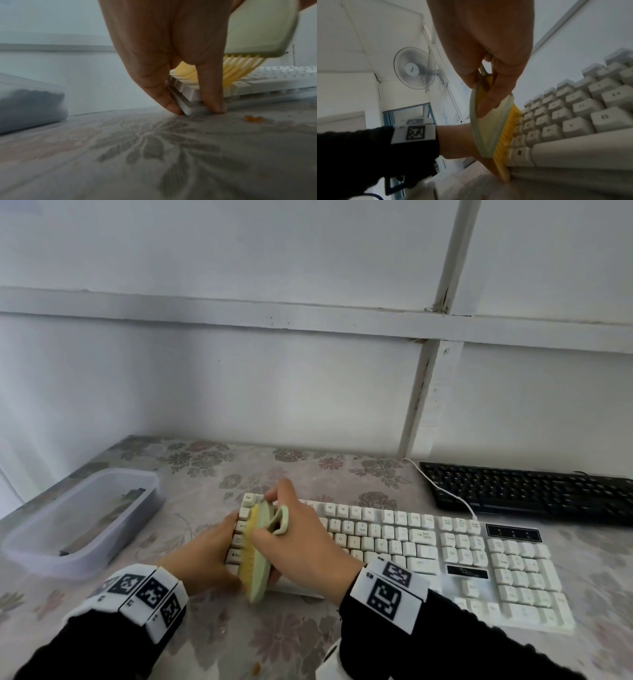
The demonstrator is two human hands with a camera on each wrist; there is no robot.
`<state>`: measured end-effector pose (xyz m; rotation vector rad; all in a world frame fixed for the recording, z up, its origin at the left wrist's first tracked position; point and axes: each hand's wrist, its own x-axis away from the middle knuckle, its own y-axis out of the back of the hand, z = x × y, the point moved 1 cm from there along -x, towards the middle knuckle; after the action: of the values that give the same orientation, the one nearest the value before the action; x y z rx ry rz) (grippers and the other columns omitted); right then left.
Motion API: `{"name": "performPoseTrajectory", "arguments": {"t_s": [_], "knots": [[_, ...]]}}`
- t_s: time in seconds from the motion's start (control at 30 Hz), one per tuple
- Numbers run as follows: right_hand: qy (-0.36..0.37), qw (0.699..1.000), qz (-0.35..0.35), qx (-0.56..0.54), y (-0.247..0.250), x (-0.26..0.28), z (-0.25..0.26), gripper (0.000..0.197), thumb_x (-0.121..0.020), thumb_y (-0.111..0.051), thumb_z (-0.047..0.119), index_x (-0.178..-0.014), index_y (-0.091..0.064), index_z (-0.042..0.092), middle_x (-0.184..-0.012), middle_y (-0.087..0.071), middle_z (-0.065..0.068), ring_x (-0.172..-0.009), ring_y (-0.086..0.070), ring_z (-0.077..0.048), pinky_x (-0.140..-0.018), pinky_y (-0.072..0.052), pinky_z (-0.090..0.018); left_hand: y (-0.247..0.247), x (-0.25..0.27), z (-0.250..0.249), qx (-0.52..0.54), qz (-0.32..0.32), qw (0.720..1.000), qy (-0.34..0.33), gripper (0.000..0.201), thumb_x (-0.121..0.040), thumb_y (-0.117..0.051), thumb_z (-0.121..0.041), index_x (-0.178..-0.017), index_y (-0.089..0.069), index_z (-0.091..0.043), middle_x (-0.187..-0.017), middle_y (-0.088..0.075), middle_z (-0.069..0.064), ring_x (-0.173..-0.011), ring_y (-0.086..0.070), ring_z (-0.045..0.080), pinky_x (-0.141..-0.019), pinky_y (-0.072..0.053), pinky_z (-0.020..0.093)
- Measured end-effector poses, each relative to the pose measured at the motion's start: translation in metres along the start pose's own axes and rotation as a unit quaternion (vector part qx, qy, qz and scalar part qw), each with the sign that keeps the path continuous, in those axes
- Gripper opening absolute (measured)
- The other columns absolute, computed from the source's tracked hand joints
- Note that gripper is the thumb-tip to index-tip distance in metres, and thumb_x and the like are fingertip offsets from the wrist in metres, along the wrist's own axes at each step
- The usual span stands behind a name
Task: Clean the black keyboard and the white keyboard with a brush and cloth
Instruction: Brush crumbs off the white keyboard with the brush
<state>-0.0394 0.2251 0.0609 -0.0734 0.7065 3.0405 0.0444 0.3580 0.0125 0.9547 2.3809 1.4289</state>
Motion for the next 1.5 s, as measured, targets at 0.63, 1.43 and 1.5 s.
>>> {"name": "performPoseTrajectory", "arguments": {"t_s": [0.63, 1.43, 1.5], "knots": [[-0.040, 0.998, 0.029, -0.026, 0.005, -0.003, 0.010, 0.026, -0.086, -0.051, 0.012, -0.109, -0.040, 0.014, -0.088, -0.052, -0.008, -0.071, -0.056, -0.023, -0.068, -0.058, -0.050, 0.000, 0.001, -0.002, 0.006, -0.007, 1.000, -0.009, 0.090, -0.071, -0.076, -0.032, -0.140, -0.018, -0.026, -0.105, -0.038, -0.028, -0.091, -0.044, -0.010, -0.071, -0.033, -0.006], [0.015, 0.995, -0.056, 0.083, 0.071, 0.006, 0.039, 0.013, -0.083, -0.070, 0.020, -0.095, -0.071, 0.015, -0.080, -0.065, 0.000, -0.071, -0.060, -0.013, -0.068, -0.055, -0.032, -0.002, -0.004, 0.006, -0.010, 0.017, 1.000, 0.006, 0.099, -0.064, -0.077, -0.023, -0.139, -0.014, -0.031, -0.114, -0.040, -0.018, -0.109, -0.042, 0.003, -0.096, -0.034, 0.017], [0.018, 0.994, -0.072, 0.079, 0.071, 0.004, 0.036, 0.013, -0.081, -0.073, 0.021, -0.093, -0.074, 0.016, -0.084, -0.070, -0.002, -0.073, -0.059, -0.008, -0.067, -0.049, -0.023, -0.002, -0.004, 0.007, 0.000, 0.019, 1.000, 0.004, 0.099, -0.063, -0.077, -0.023, -0.139, -0.014, -0.032, -0.117, -0.041, -0.018, -0.112, -0.043, 0.003, -0.097, -0.035, 0.018]]}}
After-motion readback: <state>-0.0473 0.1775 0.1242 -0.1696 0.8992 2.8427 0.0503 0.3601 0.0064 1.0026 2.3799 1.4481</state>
